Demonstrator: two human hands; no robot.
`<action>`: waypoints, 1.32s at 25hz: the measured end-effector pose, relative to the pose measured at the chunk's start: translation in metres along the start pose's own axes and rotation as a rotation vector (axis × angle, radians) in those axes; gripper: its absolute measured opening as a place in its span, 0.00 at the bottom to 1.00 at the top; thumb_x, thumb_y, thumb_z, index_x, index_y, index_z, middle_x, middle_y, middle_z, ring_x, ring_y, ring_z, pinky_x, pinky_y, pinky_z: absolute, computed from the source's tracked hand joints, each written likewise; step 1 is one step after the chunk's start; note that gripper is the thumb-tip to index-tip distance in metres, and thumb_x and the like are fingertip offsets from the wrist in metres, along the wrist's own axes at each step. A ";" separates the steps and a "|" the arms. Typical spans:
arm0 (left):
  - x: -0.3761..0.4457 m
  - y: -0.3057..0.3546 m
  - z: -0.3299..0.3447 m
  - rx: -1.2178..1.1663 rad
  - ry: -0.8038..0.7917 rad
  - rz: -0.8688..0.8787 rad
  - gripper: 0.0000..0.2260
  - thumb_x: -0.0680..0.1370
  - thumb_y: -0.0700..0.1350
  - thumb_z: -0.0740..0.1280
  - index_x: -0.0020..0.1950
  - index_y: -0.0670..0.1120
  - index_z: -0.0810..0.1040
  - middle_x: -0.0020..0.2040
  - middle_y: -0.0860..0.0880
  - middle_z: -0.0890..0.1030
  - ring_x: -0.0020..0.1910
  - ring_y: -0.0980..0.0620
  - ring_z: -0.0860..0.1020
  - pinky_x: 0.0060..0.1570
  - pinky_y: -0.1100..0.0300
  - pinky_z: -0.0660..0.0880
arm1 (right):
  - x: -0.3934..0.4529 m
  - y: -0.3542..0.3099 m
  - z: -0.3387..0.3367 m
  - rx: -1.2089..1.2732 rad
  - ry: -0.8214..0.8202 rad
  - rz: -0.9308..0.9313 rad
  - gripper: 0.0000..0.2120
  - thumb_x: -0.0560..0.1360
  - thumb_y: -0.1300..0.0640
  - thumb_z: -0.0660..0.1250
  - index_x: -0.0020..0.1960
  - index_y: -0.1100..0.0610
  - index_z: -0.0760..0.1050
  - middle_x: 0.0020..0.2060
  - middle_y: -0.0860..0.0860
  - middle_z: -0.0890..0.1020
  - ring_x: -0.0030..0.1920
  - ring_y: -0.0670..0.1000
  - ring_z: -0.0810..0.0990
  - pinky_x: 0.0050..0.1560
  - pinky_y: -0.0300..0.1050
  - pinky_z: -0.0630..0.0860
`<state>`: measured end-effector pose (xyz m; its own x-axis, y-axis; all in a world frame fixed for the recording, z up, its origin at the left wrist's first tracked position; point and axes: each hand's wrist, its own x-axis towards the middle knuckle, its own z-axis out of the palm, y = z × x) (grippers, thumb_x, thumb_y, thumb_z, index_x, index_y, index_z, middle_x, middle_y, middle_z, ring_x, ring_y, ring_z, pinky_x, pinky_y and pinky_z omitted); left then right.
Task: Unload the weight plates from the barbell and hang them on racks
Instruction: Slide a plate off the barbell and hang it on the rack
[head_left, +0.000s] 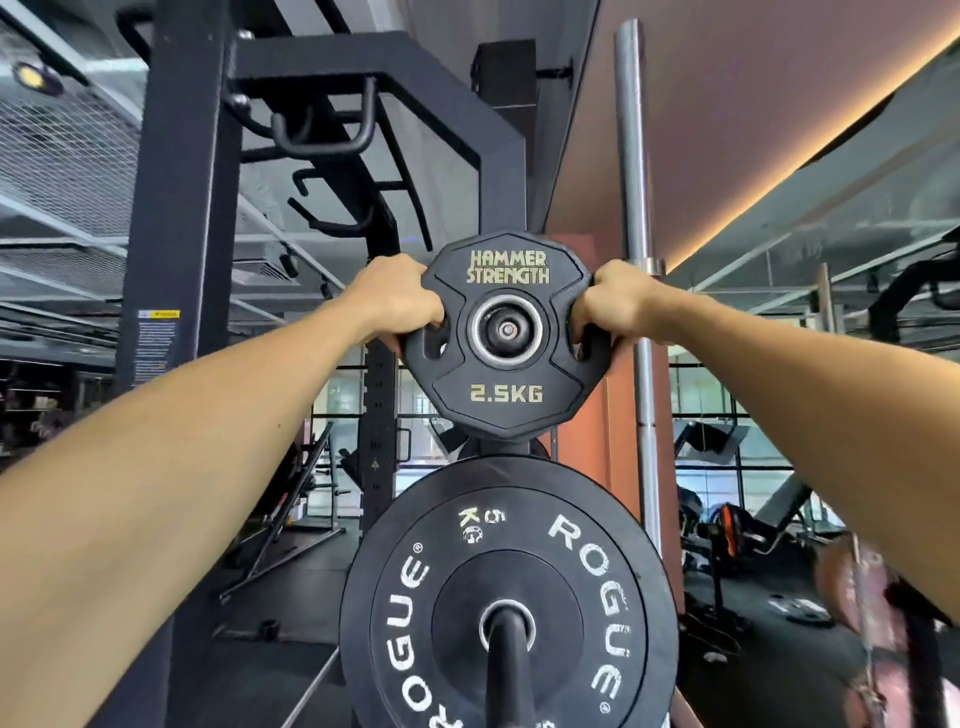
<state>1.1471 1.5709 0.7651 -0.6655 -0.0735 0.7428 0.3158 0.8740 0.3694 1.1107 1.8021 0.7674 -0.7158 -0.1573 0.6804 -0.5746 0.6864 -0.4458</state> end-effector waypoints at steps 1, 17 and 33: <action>0.005 -0.005 0.005 0.005 -0.004 -0.001 0.04 0.71 0.38 0.67 0.39 0.47 0.77 0.39 0.45 0.82 0.32 0.42 0.84 0.31 0.53 0.82 | 0.005 0.003 0.004 -0.017 0.015 -0.003 0.01 0.63 0.68 0.70 0.35 0.66 0.80 0.31 0.58 0.80 0.34 0.58 0.77 0.41 0.51 0.80; 0.073 -0.075 0.086 0.349 0.164 0.317 0.17 0.79 0.49 0.58 0.67 0.46 0.62 0.62 0.46 0.65 0.58 0.45 0.66 0.52 0.50 0.67 | 0.075 0.091 0.077 -0.400 0.183 -0.276 0.13 0.76 0.46 0.54 0.49 0.55 0.56 0.47 0.54 0.67 0.47 0.61 0.74 0.52 0.61 0.73; 0.087 -0.093 0.132 0.475 0.303 0.201 0.22 0.81 0.48 0.56 0.74 0.45 0.59 0.71 0.45 0.61 0.65 0.42 0.63 0.62 0.43 0.64 | 0.100 0.107 0.104 -0.415 0.212 -0.140 0.15 0.79 0.47 0.51 0.54 0.59 0.59 0.50 0.57 0.62 0.49 0.59 0.66 0.56 0.62 0.70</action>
<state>0.9709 1.5468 0.7221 -0.3795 0.0431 0.9242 0.0322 0.9989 -0.0333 0.9369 1.7858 0.7274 -0.5212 -0.1501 0.8402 -0.4224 0.9008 -0.1011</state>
